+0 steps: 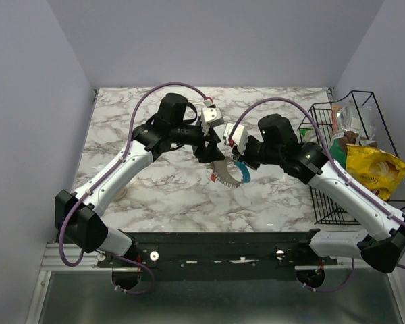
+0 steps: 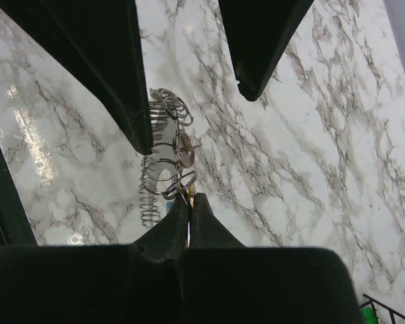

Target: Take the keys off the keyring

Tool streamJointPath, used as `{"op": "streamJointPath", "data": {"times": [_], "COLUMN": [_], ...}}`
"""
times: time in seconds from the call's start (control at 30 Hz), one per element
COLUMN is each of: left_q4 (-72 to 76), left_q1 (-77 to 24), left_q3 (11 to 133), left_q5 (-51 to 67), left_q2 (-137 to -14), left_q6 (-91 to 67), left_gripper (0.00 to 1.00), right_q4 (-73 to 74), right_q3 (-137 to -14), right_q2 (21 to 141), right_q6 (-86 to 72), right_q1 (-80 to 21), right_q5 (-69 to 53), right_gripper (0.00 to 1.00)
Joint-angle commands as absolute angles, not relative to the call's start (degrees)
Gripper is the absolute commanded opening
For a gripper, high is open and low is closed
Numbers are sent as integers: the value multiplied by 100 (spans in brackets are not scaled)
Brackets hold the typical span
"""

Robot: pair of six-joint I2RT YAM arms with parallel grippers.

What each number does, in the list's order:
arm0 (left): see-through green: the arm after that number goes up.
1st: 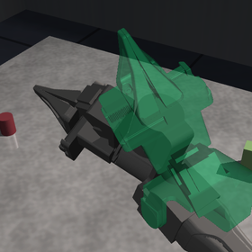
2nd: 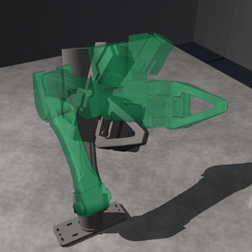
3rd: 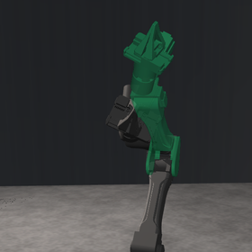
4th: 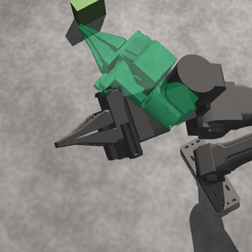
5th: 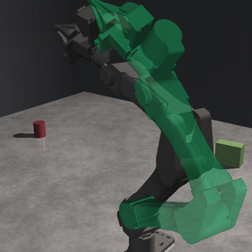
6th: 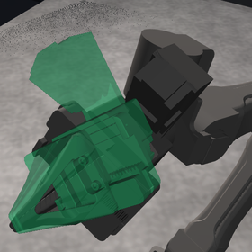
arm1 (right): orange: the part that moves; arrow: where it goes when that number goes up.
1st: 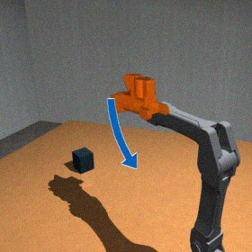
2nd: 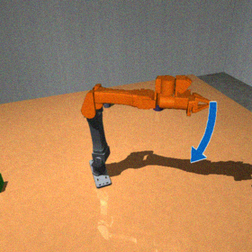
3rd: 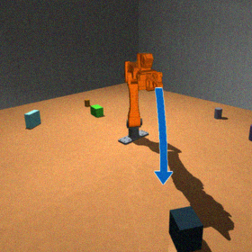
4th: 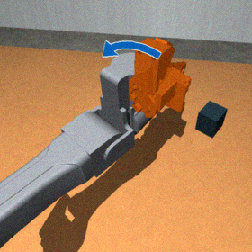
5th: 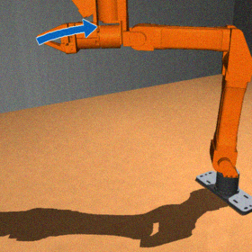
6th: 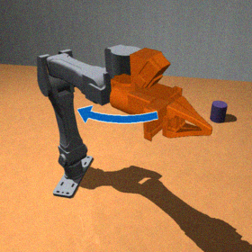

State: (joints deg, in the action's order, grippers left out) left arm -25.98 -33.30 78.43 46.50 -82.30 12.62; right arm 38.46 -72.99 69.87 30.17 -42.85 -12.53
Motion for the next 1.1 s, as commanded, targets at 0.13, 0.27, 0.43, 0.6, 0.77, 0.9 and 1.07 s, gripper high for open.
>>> {"op": "streamJointPath", "data": {"times": [0.13,0.27,0.43,0.6,0.77,0.9,1.07], "left_q4": [-2892,-2997,-3023,-2997,-2979,-3041,-3006], "left_q1": [-3726,-3858,-3894,-3894,-3920,-3964,-4017], "left_q3": [8253,8332,8253,8192,8112,8051,8051], "left_q5": [4298,4202,4009,3762,3630,3639,3595], "left_q2": [-8288,-8315,-8253,-8235,-8244,-8218,-8235], "left_q6": [1459,1459,1529,1643,1801,1994,2065], "left_gripper": [74,74,72,69,66,63,65], "right_q4": [3366,3296,3261,3243,3217,3234,3392], "right_q3": [-7611,-7620,-7594,-7594,-7594,-7567,-7515], "right_q2": [7163,7224,7216,7181,7119,7040,6838], "right_q6": [2470,2259,2162,2074,1934,1785,2003], "right_q1": [-4333,-4333,-4333,-4324,-4219,-4008,-3894], "right_q5": [-695,-633,-571,-536,-623,-1106,-1862], "right_gripper": [1,1,1,1,1,1,1]}}
